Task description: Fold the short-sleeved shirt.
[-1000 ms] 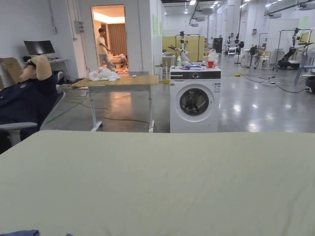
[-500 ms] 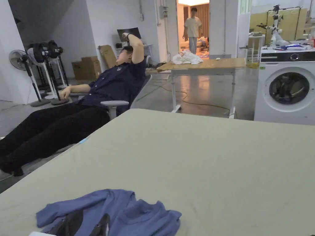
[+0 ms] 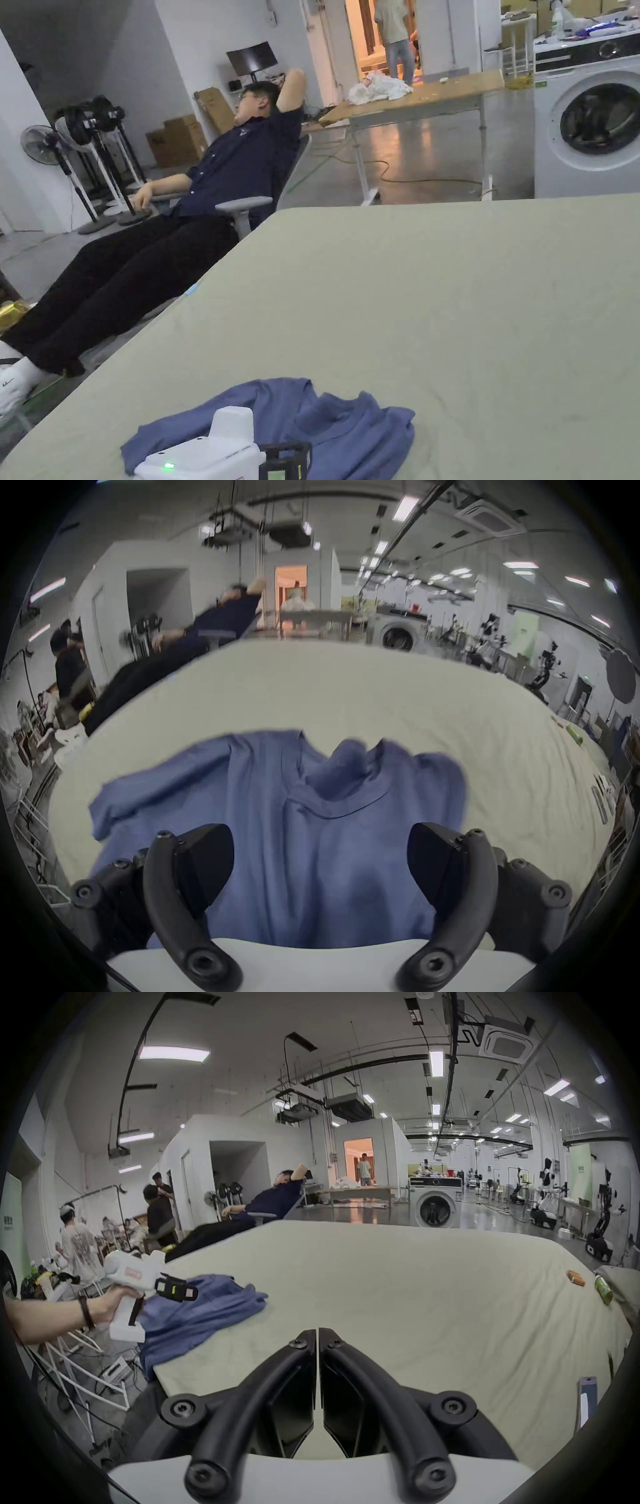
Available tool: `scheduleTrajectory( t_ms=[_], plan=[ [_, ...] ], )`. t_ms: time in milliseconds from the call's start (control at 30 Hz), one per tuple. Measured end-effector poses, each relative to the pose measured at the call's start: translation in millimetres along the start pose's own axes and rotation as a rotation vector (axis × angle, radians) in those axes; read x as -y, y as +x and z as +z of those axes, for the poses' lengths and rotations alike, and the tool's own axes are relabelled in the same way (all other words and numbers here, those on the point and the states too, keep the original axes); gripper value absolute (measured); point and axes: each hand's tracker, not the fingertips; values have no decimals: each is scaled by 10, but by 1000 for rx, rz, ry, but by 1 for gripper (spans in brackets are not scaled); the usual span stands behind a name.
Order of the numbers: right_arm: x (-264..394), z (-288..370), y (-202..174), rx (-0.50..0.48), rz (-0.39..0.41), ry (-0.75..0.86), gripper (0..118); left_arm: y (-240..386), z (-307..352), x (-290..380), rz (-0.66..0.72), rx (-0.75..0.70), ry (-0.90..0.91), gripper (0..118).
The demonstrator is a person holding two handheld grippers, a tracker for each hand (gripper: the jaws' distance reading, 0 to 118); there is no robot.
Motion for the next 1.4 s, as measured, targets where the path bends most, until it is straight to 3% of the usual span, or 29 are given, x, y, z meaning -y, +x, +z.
scheduleTrajectory(
  t_ms=[100,167,233,300,367,400,467,600,800,967,1133,1200,1400],
  plan=[
    [81,64,75,33,-93,-32,0,-78,-403,32,-34,-28,-102,76],
    [145,77,138,25,-172,-29,0,-127,-566,43,-3,-34,-160,76],
    [185,86,155,35,-197,-36,0,-139,-533,-18,9,-10,-138,71],
    [224,84,176,37,-206,-50,0,-83,-506,-28,-32,-11,-173,47],
    [254,78,187,29,-229,-57,0,-17,-476,-10,-60,24,-163,35],
    [264,74,199,25,-238,-59,0,62,-502,22,-89,-39,-163,18],
    [274,88,216,22,-246,-63,0,91,-558,22,-77,-29,-172,2],
    [268,216,271,42,-235,-54,0,120,-533,-49,-53,-65,-157,0],
    [363,363,488,46,-314,-29,0,177,276,-907,149,37,143,0],
    [431,552,556,71,-335,23,0,971,569,-1424,-26,177,260,0],
    [457,813,558,141,-342,59,0,2186,405,-1511,-185,402,259,0],
    [483,956,586,180,-343,66,0,2737,291,-1317,-202,529,196,0],
    [603,1434,713,332,-339,54,0,4299,243,-17,-468,828,-34,0]
  ],
)
